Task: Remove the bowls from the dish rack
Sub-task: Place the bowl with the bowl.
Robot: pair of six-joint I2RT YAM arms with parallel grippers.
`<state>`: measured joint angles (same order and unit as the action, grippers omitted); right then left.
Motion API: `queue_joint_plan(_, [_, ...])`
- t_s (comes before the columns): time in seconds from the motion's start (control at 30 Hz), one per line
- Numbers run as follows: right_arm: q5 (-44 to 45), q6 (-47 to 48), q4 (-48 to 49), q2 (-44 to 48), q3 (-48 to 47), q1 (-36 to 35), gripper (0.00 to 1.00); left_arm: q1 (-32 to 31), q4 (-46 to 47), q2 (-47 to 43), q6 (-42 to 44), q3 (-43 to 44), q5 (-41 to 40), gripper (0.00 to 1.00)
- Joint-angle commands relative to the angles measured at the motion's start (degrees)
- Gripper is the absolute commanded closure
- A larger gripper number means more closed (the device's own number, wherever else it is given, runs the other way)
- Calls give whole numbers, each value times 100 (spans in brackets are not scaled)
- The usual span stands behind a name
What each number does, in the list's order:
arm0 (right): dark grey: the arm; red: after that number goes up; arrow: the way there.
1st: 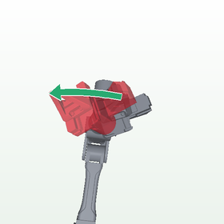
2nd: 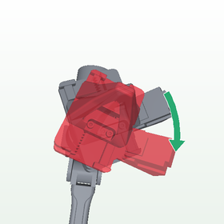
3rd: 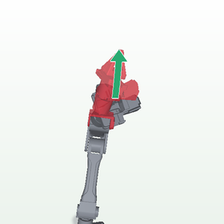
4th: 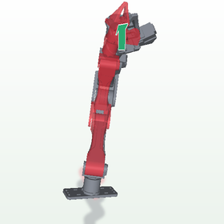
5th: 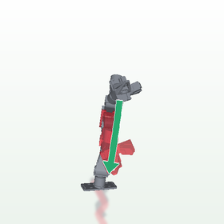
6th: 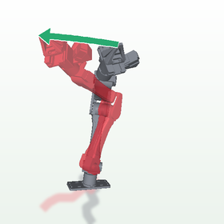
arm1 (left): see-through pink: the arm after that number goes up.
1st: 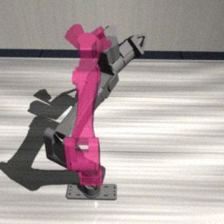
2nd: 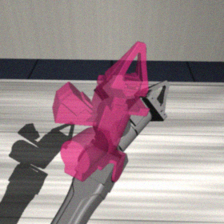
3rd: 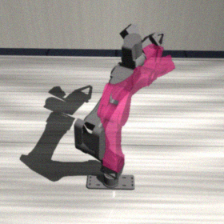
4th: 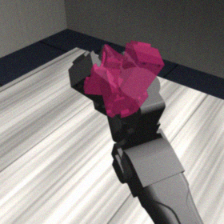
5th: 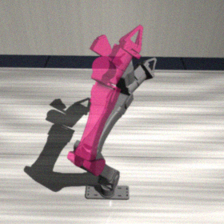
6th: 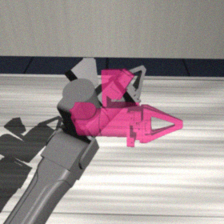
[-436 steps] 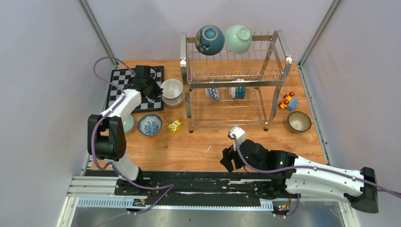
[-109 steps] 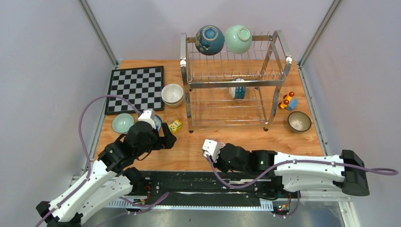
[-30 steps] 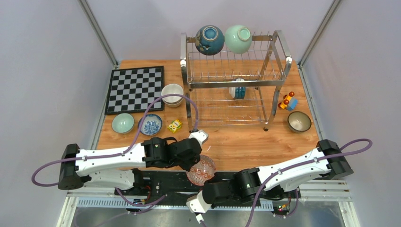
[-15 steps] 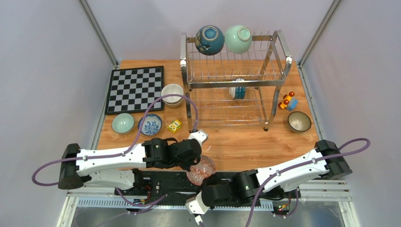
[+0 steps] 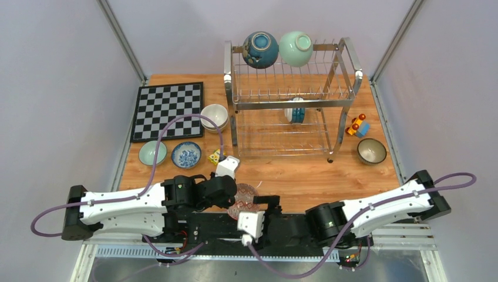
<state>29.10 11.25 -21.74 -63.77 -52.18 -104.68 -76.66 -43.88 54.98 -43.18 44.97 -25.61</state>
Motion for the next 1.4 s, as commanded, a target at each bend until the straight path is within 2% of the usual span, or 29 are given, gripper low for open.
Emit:
queue_joint_plan(0.0, [993,-2079,187,601,-83,344,5,-37,158,-207,-676,-57,-696,100])
queue_joint_plan(0.07, [1153,-2920,108,814,50,742,6,-35,126,-219,-958,-103,-848,100])
queue_joint_plan(0.17, [653,-4403,-13,1056,263,1436,15,-35,156,-306,-1446,-227,-994,100])
queue_joint_plan(0.23, [333,-5007,-15,1059,328,1784,22,-33,251,-437,-1772,-348,-1017,100])
queue_joint_plan(0.3, [203,-5269,-75,910,293,1963,25,-33,316,-540,-2055,-442,-1031,100])
queue_joint_plan(0.47, [-135,-5497,-207,316,80,2284,30,-33,154,-459,-2357,-328,-1067,100])
queue_joint_plan(0.77, [-584,-5464,-208,-516,-248,2540,45,-33,-125,-173,-2454,-42,-920,100])
queue_joint_plan(0.9, [-720,-5545,-340,-719,-337,2656,55,-33,-198,-211,-2525,8,-910,100])
queue_joint_plan(1.13, [-760,-5585,-571,-941,-444,2754,65,-33,-252,-212,-2577,42,-886,100])
queue_joint_plan(1.27, [-847,-5564,-587,-1059,-491,2828,78,-33,-307,-171,-2629,102,-915,100])
queue_joint_plan(1.37, [-845,-5534,-596,-1114,-580,2842,93,-33,-395,-104,-2636,183,-942,98])
